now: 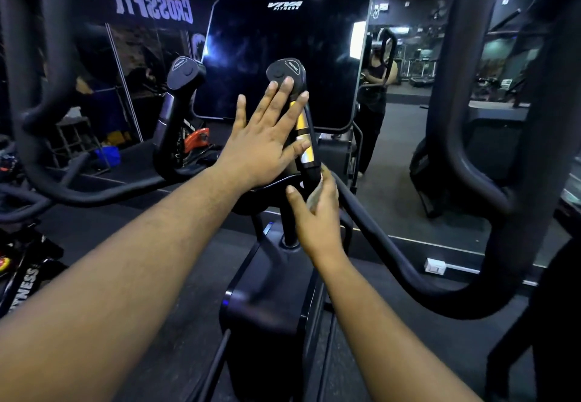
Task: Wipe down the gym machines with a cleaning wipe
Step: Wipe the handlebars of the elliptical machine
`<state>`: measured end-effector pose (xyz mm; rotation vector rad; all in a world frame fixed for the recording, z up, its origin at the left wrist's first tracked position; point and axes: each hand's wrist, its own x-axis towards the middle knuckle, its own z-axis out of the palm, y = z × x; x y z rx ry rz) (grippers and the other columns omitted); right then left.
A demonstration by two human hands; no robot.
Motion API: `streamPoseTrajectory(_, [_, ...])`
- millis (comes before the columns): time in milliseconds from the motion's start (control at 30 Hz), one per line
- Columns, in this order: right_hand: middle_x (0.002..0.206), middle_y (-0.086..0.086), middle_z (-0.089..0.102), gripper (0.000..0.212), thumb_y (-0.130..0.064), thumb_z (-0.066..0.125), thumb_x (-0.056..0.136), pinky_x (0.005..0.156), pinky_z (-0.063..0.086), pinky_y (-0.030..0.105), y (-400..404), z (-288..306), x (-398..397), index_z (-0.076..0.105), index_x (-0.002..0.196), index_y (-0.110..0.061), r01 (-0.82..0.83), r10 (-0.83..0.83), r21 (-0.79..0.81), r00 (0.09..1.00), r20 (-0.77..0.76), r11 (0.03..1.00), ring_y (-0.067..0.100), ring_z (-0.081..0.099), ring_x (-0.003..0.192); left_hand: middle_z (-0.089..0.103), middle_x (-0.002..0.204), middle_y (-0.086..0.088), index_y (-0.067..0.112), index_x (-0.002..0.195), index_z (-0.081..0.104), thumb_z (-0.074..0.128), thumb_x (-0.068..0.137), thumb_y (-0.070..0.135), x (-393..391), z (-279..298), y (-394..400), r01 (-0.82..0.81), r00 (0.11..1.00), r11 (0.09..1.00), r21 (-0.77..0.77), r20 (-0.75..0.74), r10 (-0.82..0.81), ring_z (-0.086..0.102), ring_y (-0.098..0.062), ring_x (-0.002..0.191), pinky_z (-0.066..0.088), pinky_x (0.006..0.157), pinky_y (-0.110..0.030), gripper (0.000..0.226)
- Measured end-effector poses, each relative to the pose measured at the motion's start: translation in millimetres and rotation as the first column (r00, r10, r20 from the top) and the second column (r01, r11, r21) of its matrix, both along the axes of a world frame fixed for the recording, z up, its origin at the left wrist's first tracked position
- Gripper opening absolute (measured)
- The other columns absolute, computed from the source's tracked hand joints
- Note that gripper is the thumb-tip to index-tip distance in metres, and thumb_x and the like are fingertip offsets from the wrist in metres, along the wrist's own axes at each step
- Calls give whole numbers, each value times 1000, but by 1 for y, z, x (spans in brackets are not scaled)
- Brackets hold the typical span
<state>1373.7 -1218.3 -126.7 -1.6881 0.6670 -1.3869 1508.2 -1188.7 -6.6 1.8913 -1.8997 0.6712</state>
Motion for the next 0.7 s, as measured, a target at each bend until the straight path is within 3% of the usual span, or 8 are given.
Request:
streamPoseTrajectory(67, [163,-13,15,88,-39,62,93,121,16,26,5,16,4,6,161,-34,-25,25,47,1000,-6,999,-3,8,150,-28,166,10,40,159,-15,25,103,64,0,0,0,0,1000,1000,2,3,0,-26,-12,153,-19,121,-55,72])
streamPoseTrajectory(133, [159,0,30,83,-35,57,101,114,20,18,0,18,-1,1,161,-33,18,-17,10,997,-72,1000,2,18,149,-29,166,11,40,159,-15,25,103,64,1,2,0,0,1000,1000,1,6,0,-26,-12,152,-19,120,-55,73])
streamPoseTrajectory(200, [157,-4,34,74,-33,53,105,117,26,23,-2,5,-10,6,162,-27,80,-102,-146,983,-149,986,4,24,149,-28,166,11,40,160,-14,25,103,64,1,2,2,1,1000,1000,-6,4,-1,-26,-11,152,-20,120,-55,73])
streamPoseTrajectory(300, [164,-21,14,70,-21,49,107,124,26,35,-7,-27,-20,5,162,-27,50,-83,-205,984,-158,978,-3,17,151,-29,166,11,38,160,-14,26,103,63,0,3,2,5,1000,1000,0,-8,-5,-28,-10,152,-19,120,-56,73])
streamPoseTrajectory(433, [168,-3,19,60,-8,40,108,125,22,41,-1,-14,-23,14,160,-23,41,-66,-285,995,-77,958,10,19,154,-28,165,13,33,159,-17,24,104,59,3,6,6,15,1000,1000,-6,-4,-15,-26,-6,151,-19,121,-57,74])
streamPoseTrajectory(567, [167,5,17,61,3,42,105,127,12,42,-5,25,-10,14,158,-11,34,-165,-550,968,-190,835,16,4,157,-22,165,15,27,159,-16,22,107,50,4,8,12,16,1000,999,-40,-1,-16,-20,-3,152,-17,121,-57,69])
streamPoseTrajectory(633, [168,8,7,64,4,41,103,127,8,48,-17,48,2,10,158,-8,38,-308,-668,906,-291,743,21,-7,156,-20,167,12,25,161,-12,23,108,43,7,9,14,2,1000,997,-81,-4,-2,-19,-5,153,-16,122,-56,66])
streamPoseTrajectory(700, [165,11,-14,66,-8,41,106,127,3,49,-27,75,14,-1,157,-5,19,-458,-745,799,-390,667,27,-19,153,-20,168,10,23,162,-10,26,109,36,15,8,15,-41,999,991,-125,-25,38,-19,-6,154,-15,122,-57,65])
